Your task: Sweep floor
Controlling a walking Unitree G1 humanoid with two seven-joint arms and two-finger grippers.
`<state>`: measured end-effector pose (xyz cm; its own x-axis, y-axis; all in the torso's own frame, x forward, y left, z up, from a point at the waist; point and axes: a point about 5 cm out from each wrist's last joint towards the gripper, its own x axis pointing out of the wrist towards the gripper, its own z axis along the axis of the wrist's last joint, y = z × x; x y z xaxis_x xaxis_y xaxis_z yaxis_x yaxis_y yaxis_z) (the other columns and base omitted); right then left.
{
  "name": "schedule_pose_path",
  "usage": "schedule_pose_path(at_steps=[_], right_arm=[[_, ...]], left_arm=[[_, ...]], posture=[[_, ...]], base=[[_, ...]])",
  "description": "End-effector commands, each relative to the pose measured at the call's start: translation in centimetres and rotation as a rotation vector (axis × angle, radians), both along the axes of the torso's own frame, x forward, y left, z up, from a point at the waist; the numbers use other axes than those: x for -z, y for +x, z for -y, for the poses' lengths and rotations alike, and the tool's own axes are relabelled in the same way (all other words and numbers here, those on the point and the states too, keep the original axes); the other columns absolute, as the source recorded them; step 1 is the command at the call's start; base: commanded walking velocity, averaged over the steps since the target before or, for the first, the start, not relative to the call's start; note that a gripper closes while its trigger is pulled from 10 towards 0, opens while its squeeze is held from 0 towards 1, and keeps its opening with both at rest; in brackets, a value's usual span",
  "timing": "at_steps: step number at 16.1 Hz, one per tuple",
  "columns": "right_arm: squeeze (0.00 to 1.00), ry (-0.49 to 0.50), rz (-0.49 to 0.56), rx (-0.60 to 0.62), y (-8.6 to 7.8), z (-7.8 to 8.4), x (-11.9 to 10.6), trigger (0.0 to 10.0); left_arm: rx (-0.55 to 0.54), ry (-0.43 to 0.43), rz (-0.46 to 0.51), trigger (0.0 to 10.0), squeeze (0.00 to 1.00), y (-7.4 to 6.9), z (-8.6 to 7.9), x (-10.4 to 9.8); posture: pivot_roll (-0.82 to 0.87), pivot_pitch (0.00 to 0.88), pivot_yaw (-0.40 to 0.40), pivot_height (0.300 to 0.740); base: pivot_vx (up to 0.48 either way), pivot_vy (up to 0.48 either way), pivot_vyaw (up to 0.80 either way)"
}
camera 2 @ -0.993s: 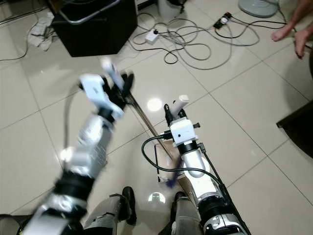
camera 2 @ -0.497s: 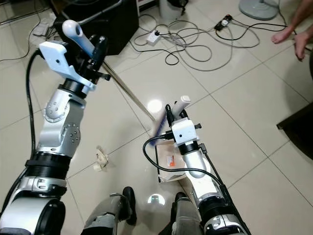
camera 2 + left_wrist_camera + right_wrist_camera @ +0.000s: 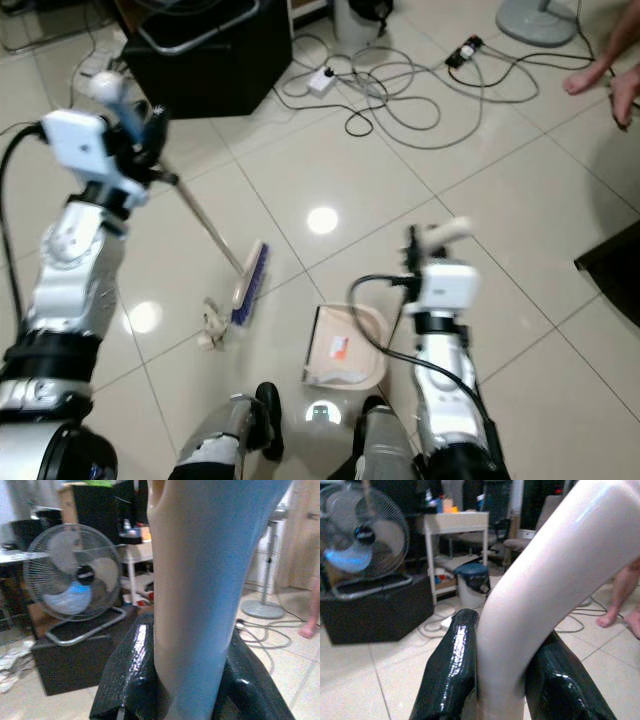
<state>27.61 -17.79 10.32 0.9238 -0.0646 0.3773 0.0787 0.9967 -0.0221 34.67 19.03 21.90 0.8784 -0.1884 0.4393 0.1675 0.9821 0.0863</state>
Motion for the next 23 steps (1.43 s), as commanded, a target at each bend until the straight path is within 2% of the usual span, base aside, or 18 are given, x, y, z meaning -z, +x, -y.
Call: schedule_pose_path(at_steps=[1,2,3,4,7,9,11,12,13,14,15,16,18,21,23], right_arm=[[0.0,0.037,0.084,0.009,-0.4,0.5,-2.1,10.0],[0.0,0.074,0.124,-0.013,-0.8,0.6,-3.7,10.0],[0.0,0.089,0.138,-0.024,-1.0,0.6,-4.3,10.0],[0.0,0.114,0.169,-0.07,-1.1,0.4,-6.5,10.0],[0.0,0.134,0.158,-0.133,-0.7,0.0,-9.2,10.0],[0.0,0.143,0.139,-0.176,0.1,-0.6,-11.6,10.0],[0.0,0.168,0.11,-0.205,0.9,-1.1,-12.5,10.0],[0.0,0.15,0.104,-0.241,1.5,-1.9,-13.5,10.0],[0.0,0.15,0.107,-0.254,1.6,-2.1,-13.8,10.0],[0.0,0.174,0.102,-0.279,1.7,-2.6,-14.5,10.0],[0.0,0.177,0.099,-0.284,1.8,-2.6,-14.7,10.0],[0.0,0.211,0.108,-0.298,2.1,-2.9,-15.5,10.0],[0.0,0.237,0.107,-0.303,2.5,-2.9,-16.0,10.0],[0.0,0.237,0.102,-0.313,2.8,-3.4,-16.2,10.0],[0.0,0.224,0.088,-0.324,3.1,-3.9,-16.4,10.0]], left_arm=[[-0.066,0.0,0.037,10.0,0.0,-0.7,-1.8,-0.8],[-0.122,-0.005,0.016,10.0,0.0,-1.1,-3.1,-0.2],[-0.141,-0.004,0.008,10.0,0.0,-1.2,-3.6,0.0],[-0.194,0.002,-0.038,10.0,0.0,-1.6,-4.8,1.3],[-0.269,0.009,-0.141,10.0,0.0,-2.3,-6.1,3.7],[-0.325,0.045,-0.251,10.0,0.0,-3.3,-6.4,6.3],[-0.317,0.053,-0.297,10.0,0.0,-4.2,-6.1,7.7],[-0.298,0.038,-0.366,10.0,0.0,-5.4,-5.8,9.7],[-0.288,0.026,-0.385,10.0,0.0,-5.9,-5.6,10.3],[-0.305,0.014,-0.423,10.0,0.0,-7.1,-5.4,11.8],[-0.318,0.012,-0.43,10.0,0.0,-7.5,-5.4,12.1],[-0.333,0.032,-0.418,10.0,0.0,-8.5,-4.8,12.3],[-0.315,0.047,-0.392,10.0,0.0,-9.2,-3.9,11.8],[-0.281,0.081,-0.387,10.0,0.0,-9.4,-2.6,11.6],[-0.22,0.115,-0.375,10.0,0.0,-9.1,-1.4,11.3]], posture=[[0.02,0.183,0.112,0.74],[0.02,0.162,0.109,0.74],[0.02,0.162,0.109,0.74],[0.0,0.132,0.101,0.74],[-0.02,0.101,0.089,0.74],[-0.02,0.081,0.075,0.74],[-0.01,0.07,0.075,0.74],[0.0,0.058,0.071,0.74],[0.0,0.056,0.069,0.74],[0.01,0.046,0.044,0.74],[0.01,0.046,0.044,0.74],[0.02,0.041,0.029,0.74],[0.02,0.039,0.022,0.74],[0.02,0.034,0.031,0.74],[0.02,0.034,0.037,0.74]], base=[[0.0,0.0,0.0],[0.0,0.0,0.0],[0.0,0.0,0.0],[0.0,0.0,0.0],[0.0,0.0,0.0],[0.0,0.0,0.0],[0.0,0.0,0.4],[0.0,0.0,0.8],[0.0,0.0,0.8],[0.0,0.0,0.8],[0.0,0.0,0.8],[0.0,0.0,0.8],[0.0,0.0,0.8],[0.0,0.0,0.8],[0.0,0.0,0.8]])
